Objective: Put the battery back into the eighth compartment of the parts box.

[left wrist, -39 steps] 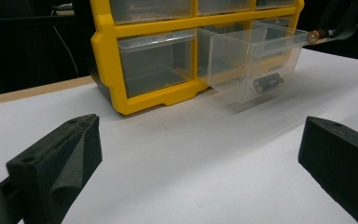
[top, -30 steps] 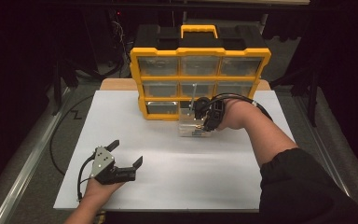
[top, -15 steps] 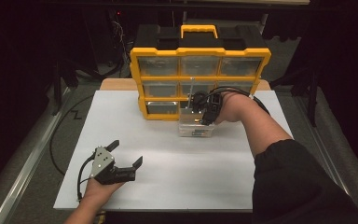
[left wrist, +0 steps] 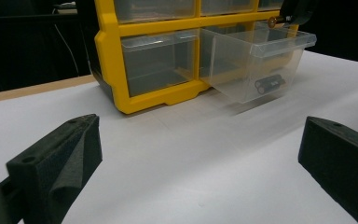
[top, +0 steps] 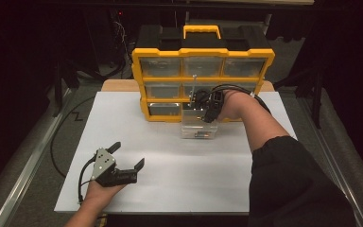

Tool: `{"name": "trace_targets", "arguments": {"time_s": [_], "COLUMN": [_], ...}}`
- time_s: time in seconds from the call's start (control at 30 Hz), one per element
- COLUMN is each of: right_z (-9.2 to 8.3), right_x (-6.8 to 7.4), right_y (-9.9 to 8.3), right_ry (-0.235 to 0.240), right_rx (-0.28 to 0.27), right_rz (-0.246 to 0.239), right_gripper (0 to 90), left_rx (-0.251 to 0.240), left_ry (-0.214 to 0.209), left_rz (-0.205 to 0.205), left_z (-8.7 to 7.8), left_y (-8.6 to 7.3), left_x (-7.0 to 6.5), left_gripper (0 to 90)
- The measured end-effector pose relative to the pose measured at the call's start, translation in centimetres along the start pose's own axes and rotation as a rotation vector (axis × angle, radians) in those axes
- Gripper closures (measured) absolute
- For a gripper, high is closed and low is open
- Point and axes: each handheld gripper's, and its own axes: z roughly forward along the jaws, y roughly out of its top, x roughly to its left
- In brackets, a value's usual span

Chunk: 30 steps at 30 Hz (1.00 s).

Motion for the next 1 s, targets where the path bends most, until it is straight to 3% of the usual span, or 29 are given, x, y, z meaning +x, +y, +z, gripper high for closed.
{"name": "trace_targets", "arguments": {"time_s": [0.8,0.9,1.0], "right_z": [0.68,0.46,0.14], "right_x": [-0.57,-0.54,-0.23], "right_y": [0.06,-0.05,-0.41], "right_ry": [0.011,0.009,0.018], "right_rx": [0.007,-0.003,0.006], "right_rz": [0.012,0.038,0.041], "right_gripper": [78.2,61.3,54.2], "left_rx": [-0.004,-0.007,-0.002], "left_ry": [0.001,0.001,0.000], "left_rz": [-0.002,-0.004,0.000], "left_z": [-0.01,-0.02,0.03], "left_y": [0.01,0.02,0.00], "left_x": [-0.02,-0.01,0.01], "left_gripper": [0.4,0.4,0.4]}}
